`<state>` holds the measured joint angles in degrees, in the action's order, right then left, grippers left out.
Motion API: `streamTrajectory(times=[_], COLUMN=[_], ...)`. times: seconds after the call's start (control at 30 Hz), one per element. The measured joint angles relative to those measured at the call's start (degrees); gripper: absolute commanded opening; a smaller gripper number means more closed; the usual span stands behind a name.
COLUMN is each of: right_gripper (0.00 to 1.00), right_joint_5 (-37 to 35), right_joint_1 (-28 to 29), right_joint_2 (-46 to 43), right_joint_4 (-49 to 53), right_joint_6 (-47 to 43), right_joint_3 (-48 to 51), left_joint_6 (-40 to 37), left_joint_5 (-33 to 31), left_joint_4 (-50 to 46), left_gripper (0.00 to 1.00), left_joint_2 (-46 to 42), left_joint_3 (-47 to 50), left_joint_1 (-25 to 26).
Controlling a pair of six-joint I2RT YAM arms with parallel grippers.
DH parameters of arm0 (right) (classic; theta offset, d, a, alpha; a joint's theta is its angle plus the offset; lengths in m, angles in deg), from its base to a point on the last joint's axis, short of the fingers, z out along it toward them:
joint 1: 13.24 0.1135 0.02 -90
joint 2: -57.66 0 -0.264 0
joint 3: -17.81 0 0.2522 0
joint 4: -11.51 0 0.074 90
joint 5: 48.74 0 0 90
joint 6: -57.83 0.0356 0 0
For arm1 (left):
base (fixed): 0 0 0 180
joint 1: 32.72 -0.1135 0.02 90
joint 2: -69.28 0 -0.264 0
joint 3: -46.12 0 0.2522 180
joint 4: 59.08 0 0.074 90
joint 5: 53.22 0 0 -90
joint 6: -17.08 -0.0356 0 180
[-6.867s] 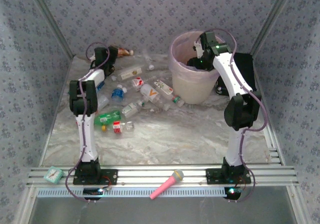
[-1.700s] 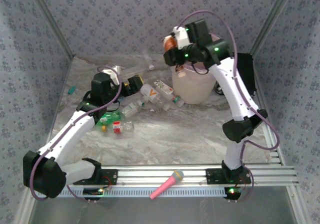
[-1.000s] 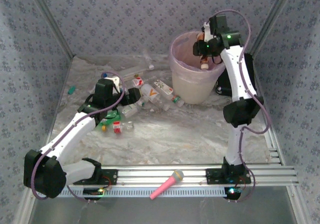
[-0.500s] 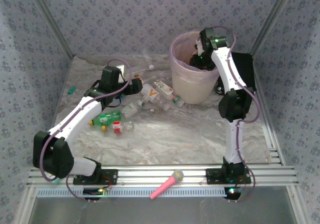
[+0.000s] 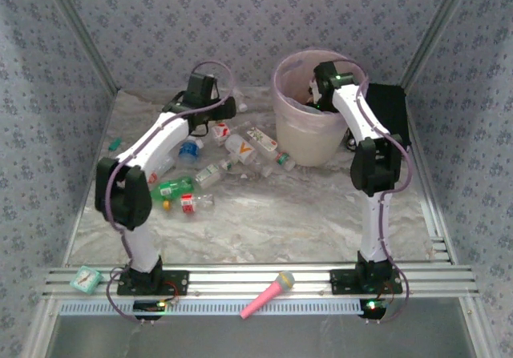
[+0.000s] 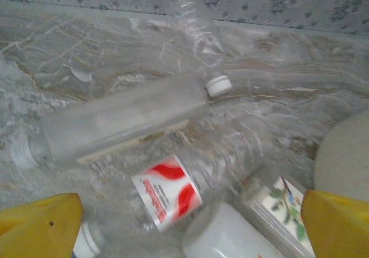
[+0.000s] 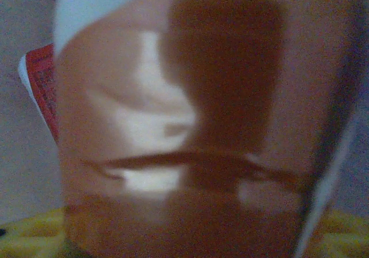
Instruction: Put the plastic bottles in the bin
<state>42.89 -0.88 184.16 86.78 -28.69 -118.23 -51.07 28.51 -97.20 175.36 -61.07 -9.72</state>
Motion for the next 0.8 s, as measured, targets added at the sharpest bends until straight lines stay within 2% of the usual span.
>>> streamTrajectory(times=[0.17,0.4,0.57,0.8], right_gripper=[0.93,1.0,1.0,1.0], right_joint_5=[-0.37,-0.39,-0.15,3.54], right_joint_1=[-0.02,0.0,0.0,0.17], right_joint_2=[-3.37,-11.32,-18.43,-29.97], right_joint_4=[-1.31,-2.38,-3.96,-7.93], right_joint_6=[-0.07,-1.25,-1.42,-1.38], right_joint_3=[0.57,2.19,5.57,12.59], left_joint_6=[-0.42,-0.2,0.79,1.6], left_joint_5=[-2.36,-5.22,-7.06,-8.09], left_joint_4=[-3.26,-10.64,-15.08,-13.86], left_gripper=[1.0,1.0,1.0,1.0], left_joint_2=[10.88,29.03,40.39,46.05], left_joint_3=[-12.92,-37.62,-53.0,-56.43], left_joint_1=[0.0,0.0,-0.07,-0.11])
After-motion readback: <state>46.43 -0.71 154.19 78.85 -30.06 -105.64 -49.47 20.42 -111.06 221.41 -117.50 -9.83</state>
